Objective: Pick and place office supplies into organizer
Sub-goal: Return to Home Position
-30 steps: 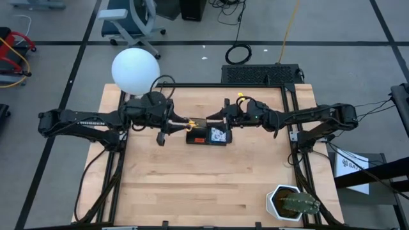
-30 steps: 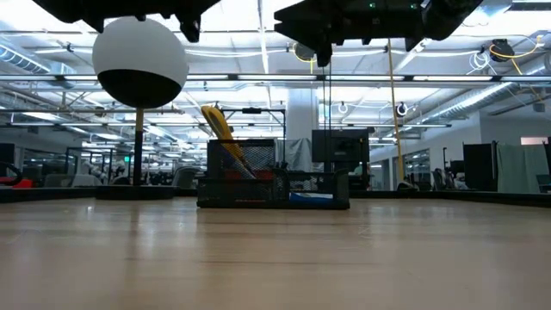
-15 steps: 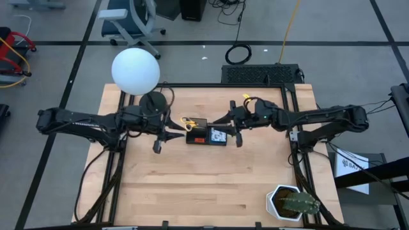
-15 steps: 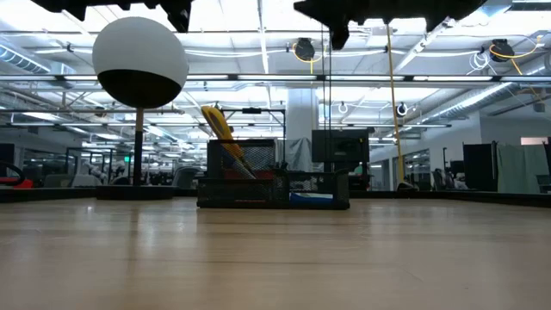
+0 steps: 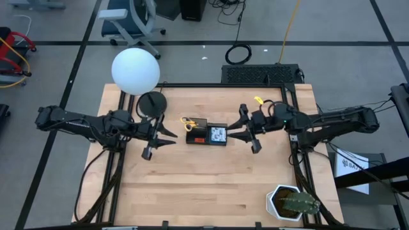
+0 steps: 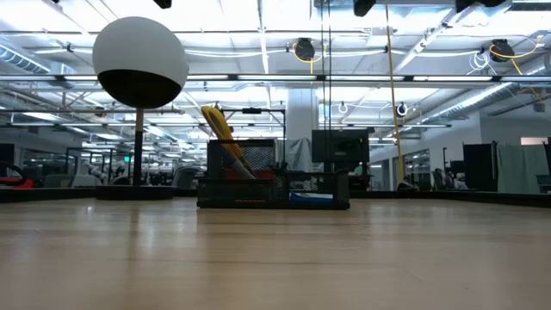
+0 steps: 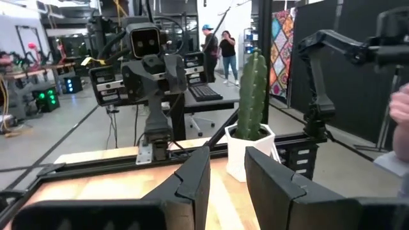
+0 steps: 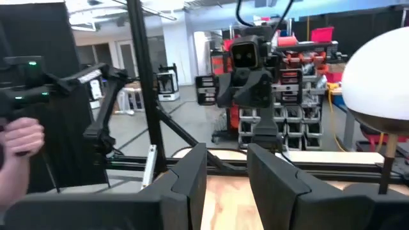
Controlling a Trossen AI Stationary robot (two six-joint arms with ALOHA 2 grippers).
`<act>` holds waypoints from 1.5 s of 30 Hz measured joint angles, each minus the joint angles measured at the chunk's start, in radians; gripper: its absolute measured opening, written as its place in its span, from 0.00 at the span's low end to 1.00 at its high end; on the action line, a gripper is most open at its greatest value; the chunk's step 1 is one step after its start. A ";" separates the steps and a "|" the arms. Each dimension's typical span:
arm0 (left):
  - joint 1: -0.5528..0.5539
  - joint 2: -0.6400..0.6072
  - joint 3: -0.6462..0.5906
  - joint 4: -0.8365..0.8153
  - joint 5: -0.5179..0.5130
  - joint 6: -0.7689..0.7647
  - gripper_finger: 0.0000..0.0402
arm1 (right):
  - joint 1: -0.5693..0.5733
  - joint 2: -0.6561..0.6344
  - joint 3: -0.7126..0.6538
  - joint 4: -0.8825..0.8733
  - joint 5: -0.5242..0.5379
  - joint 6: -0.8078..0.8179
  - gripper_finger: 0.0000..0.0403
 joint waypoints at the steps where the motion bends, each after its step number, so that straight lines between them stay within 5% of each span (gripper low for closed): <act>1: -0.005 -0.010 0.000 -0.011 0.001 0.007 0.26 | 0.007 -0.016 -0.008 0.000 0.000 0.000 0.26; 9: -0.029 -0.166 -0.022 -0.173 0.009 0.037 0.26 | 0.029 -0.187 -0.125 -0.001 0.000 -0.001 0.26; 15: -0.007 -0.276 -0.177 0.015 -0.001 0.057 0.26 | 0.028 -0.329 -0.220 0.050 0.001 0.004 0.26; 26: 0.051 -0.498 -0.323 0.017 0.021 0.031 0.26 | 0.028 -0.540 -0.359 0.051 0.001 -0.012 0.26; 45: 0.035 -0.539 -0.371 0.047 0.056 0.036 0.26 | 0.028 -0.868 -0.678 0.319 -0.003 0.039 0.26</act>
